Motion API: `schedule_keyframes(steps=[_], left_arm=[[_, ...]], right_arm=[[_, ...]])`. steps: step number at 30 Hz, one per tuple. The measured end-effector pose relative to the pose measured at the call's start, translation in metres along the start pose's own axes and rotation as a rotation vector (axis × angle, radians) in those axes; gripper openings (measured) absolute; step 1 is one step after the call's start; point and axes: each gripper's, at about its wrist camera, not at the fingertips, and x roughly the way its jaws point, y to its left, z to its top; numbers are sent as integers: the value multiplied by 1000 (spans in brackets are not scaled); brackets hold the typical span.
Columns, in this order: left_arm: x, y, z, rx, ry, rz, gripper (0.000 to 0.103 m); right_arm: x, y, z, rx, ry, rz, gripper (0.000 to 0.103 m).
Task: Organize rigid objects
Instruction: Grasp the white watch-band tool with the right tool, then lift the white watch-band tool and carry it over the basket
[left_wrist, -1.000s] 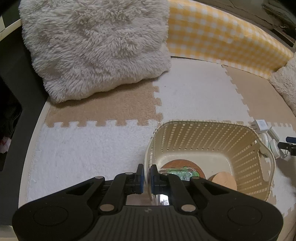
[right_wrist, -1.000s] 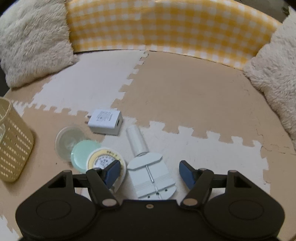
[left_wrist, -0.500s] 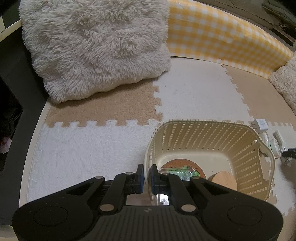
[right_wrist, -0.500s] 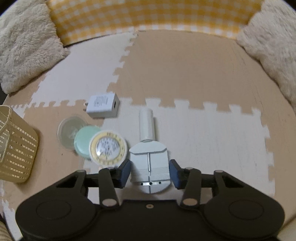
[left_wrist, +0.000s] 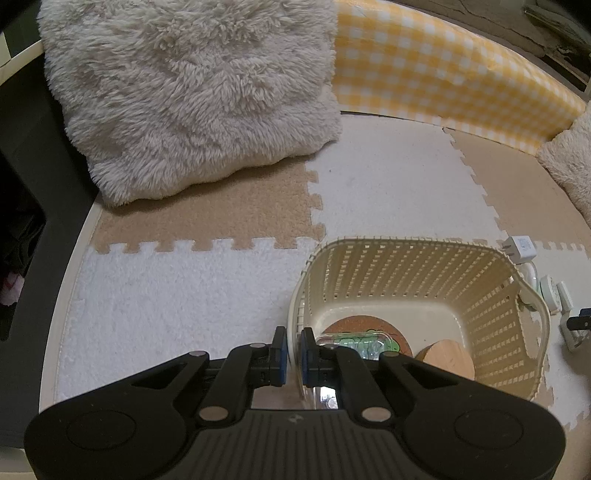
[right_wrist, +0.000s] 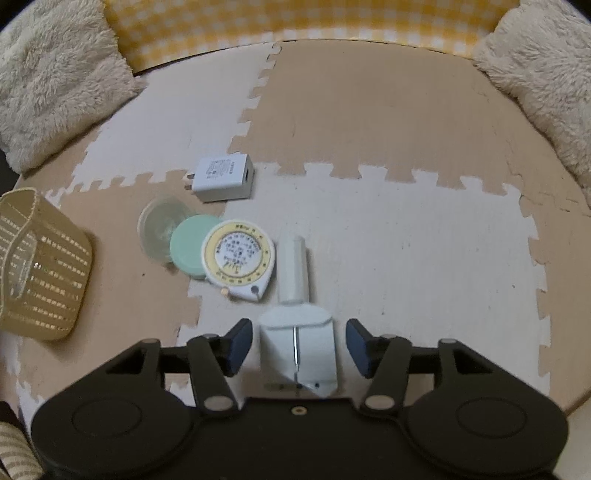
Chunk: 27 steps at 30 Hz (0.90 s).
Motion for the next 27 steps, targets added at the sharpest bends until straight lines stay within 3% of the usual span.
schedule_keyframes(steps=[8,10,12,19,27], left_arm=[[0,0,0,1,0,0,8],[0,0,0,0,0,0,8],[0,0,0,1,0,1,7],[0,0,0,1,0,0,7],[0,0,0,3,0,2,7]], right_arm=[[9,4,0,-5,12,-8,60],[9,7,-1,-26,13,-26,57],[9,9,-1,-45,11,-42,48],[6,9,-1,-52,11,-55,47],[-22,8,6,-46,-105,-79,47]])
